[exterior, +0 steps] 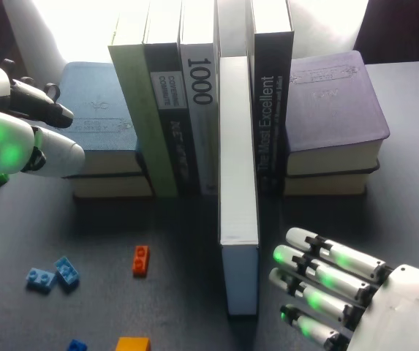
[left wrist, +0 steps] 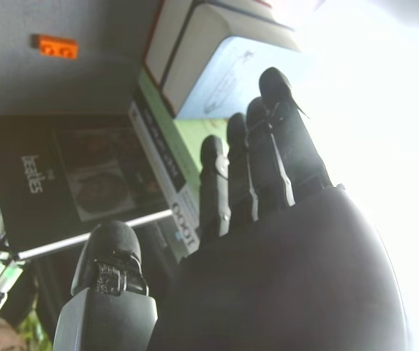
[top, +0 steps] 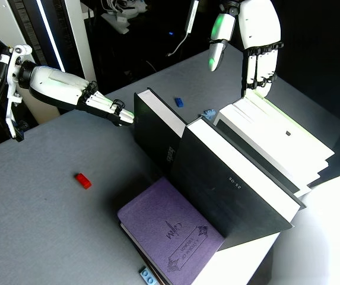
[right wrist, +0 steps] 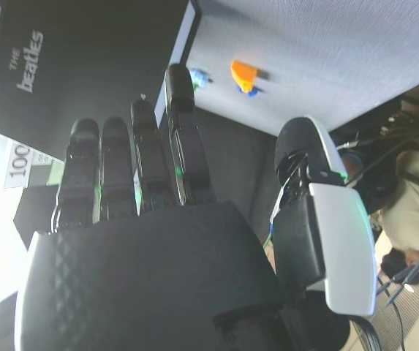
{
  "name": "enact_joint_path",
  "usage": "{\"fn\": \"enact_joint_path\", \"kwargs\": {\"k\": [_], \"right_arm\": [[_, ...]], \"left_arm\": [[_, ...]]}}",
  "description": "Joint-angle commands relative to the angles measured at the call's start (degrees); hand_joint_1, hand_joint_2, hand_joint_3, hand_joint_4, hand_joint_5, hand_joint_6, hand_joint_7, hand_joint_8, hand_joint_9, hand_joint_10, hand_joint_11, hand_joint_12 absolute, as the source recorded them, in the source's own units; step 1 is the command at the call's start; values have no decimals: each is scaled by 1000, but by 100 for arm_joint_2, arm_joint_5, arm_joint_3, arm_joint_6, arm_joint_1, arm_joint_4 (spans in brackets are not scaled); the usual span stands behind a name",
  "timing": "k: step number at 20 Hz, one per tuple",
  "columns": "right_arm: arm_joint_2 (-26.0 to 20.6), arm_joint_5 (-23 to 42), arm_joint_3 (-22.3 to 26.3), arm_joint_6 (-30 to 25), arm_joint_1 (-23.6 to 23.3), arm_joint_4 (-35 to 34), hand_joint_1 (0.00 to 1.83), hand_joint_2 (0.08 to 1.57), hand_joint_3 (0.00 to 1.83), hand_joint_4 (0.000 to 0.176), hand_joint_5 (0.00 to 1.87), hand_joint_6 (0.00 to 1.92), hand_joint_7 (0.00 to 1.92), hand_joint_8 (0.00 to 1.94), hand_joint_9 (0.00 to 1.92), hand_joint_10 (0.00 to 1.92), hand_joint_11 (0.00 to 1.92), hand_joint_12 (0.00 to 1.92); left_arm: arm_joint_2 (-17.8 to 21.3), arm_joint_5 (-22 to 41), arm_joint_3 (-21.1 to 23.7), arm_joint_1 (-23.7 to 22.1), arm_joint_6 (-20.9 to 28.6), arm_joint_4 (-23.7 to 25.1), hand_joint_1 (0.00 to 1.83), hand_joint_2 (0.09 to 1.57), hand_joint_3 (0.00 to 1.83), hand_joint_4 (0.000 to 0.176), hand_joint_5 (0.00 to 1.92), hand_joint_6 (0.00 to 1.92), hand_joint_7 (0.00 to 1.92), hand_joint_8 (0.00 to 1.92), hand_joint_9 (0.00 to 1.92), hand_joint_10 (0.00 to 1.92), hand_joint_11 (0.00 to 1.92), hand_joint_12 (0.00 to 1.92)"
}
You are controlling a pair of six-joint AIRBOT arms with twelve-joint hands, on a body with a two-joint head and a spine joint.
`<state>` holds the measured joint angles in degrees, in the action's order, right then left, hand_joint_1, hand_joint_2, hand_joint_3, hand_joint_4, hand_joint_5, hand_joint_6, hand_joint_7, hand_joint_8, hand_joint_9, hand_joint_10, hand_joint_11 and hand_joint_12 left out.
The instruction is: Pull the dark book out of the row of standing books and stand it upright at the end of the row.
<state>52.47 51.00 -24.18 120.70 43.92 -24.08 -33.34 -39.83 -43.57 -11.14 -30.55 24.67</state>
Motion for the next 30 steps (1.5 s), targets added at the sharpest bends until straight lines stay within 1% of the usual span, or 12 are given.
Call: {"fn": "enact_joint_path", "kwargs": {"k": [1, 11, 16, 17, 18, 19, 21, 22, 23, 24, 26, 30], "right_arm": [[-76, 658, 101, 21, -54, 308, 0, 1220, 3, 0, 427, 331, 148, 5, 0, 0, 0, 0], [-715, 988, 851, -167, -309, 271, 0, 1215, 0, 0, 383, 311, 140, 2, 0, 0, 0, 0], [-864, 673, 859, -168, -1195, -878, 0, 1214, 0, 0, 323, 285, 164, 11, 41, 18, 0, 0], [-936, 594, 862, -170, -1395, -1049, 0, 1215, 0, 0, 323, 311, 324, 9, 159, 99, 6, 447], [-987, 534, 863, -168, -1524, -1175, 0, 1215, 0, 0, 323, 311, 324, 9, 159, 99, 6, 447], [-1062, 405, 861, -127, -1718, -1415, 8, 1212, 0, 0, 331, 322, 376, 14, 206, 136, 0, 756], [-1170, 172, 854, 198, -2151, -2028, 32, 1209, 0, 0, 324, 424, 527, 38, 234, 681, 0, 1496], [-1263, -36, 828, 230, -2380, -2344, 77, 1210, 0, 0, 355, 698, 672, 219, 282, 1215, 0, 1856], [-1318, -182, 807, 230, -2527, -2515, 77, 1210, 0, 0, 355, 698, 672, 219, 282, 1215, 0, 1856], [-1419, -497, 749, 229, -2767, -2783, 97, 1209, 0, 0, 394, 943, 600, 730, 336, 1468, 82, 1908], [-1523, -853, 671, 230, -2994, -2872, 113, 1212, 2, 0, 521, 1176, 612, 1310, 446, 1729, 265, 1920], [-1800, -1362, 549, 457, -3291, -3487, 157, 1217, 1, 0, 638, 1504, 715, 1625, 591, 1918, 362, 1921]], "left_arm": [[43, 411, -6, -57, -3, 174, 13, 1230, 0, 59, 266, 4, 242, 6, 266, 9, 362, 15], [42, 414, -16, -66, -3, 176, 0, 1218, 0, 60, 265, 5, 252, 4, 267, 5, 367, 11], [33, 425, -6, -100, -4, 180, 0, 1225, 3, 53, 315, 6, 330, 8, 341, 9, 449, 29], [33, 425, -3, -92, -4, 178, 0, 1226, 1, 57, 361, 9, 382, 8, 403, 13, 513, 37], [33, 424, 3, -91, -4, 176, 0, 1226, 1, 57, 361, 9, 382, 8, 403, 13, 513, 37], [33, 423, 13, -91, -3, 175, 12, 1225, 0, 56, 384, 4, 403, 4, 432, 7, 540, 32], [33, 422, 15, -91, -2, 176, 17, 1228, 0, 55, 429, 5, 462, 5, 515, 10, 630, 47], [33, 413, 13, -91, -2, 176, 74, 1226, 0, 42, 490, 6, 554, 8, 605, 12, 702, 59], [34, 404, 13, -90, -2, 176, 74, 1226, 0, 42, 490, 6, 554, 8, 605, 12, 702, 59], [34, 393, 14, -88, -2, 176, 75, 1234, 0, 38, 526, 4, 620, 7, 689, 14, 747, 72], [34, 392, 17, -88, -2, 175, 191, 1233, 1, 0, 628, 5, 772, 9, 855, 15, 838, 91], [35, 382, 16, -73, -2, 175, 312, 1231, 3, 0, 964, 12, 1144, 6, 1157, 28, 867, 516]]}}
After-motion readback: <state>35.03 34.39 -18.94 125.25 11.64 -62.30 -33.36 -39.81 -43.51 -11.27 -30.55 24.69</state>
